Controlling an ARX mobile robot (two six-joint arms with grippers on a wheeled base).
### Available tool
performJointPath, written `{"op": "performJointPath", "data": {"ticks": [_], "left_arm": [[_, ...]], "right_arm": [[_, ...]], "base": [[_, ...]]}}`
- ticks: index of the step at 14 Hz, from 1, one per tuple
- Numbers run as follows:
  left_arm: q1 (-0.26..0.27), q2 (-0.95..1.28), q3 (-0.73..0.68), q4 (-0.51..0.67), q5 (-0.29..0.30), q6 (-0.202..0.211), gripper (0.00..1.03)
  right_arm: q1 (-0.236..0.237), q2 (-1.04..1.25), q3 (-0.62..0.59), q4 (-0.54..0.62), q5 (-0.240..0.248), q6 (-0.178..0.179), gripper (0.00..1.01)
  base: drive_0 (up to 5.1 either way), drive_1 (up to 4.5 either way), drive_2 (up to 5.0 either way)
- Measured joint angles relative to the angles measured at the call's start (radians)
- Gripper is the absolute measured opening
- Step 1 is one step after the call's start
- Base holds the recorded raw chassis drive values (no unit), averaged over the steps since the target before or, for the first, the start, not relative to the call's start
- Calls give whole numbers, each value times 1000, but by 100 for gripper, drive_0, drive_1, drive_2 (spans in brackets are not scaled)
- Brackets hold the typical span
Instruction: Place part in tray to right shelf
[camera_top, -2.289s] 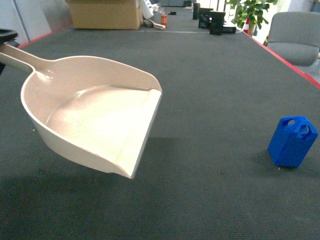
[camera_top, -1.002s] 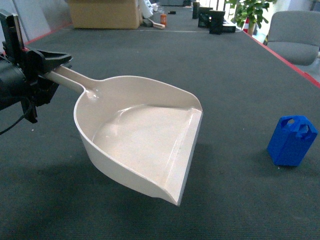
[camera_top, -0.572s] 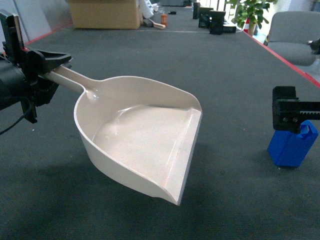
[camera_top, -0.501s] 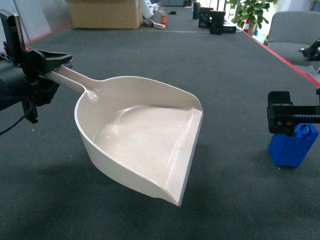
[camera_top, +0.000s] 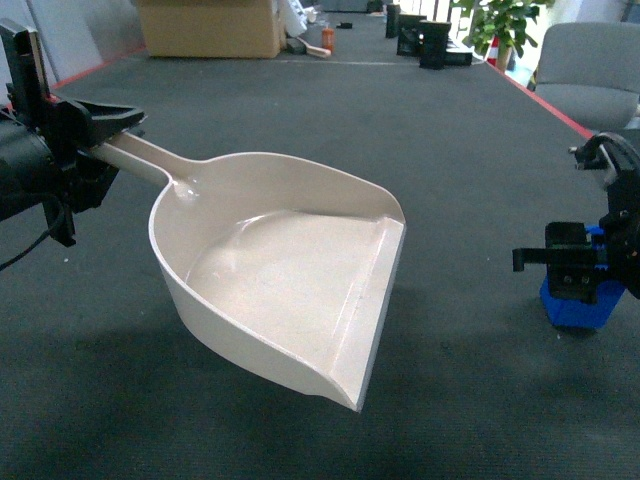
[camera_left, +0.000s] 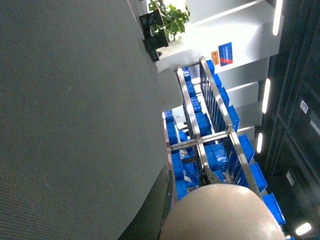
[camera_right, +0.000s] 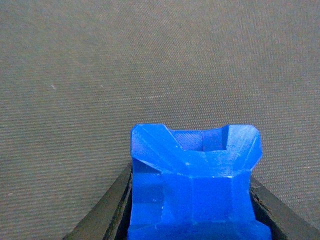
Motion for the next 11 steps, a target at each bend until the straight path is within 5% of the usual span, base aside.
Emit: {"op": "performJointPath", "data": {"ticks": [2,6,8,10,11], "left_arm": [[0,0,0,0,-1,0,13],[0,0,0,-1,0,0,13],[0,0,0,1,-1,0,13],[0,0,0,0,0,0,13],[0,0,0,0,0,1,13]], "right_arm": [[52,-101,0,-5,-23,4,47],[279,-126,134,60,-120,56,46],[370,-21,228,26,-143,129,46],[409,54,283,12,-221,233,49],[411,64,291,11,-259,296,62]], "base": [[0,0,0],[0,0,0],[0,0,0],[0,0,0],[0,0,0]]}}
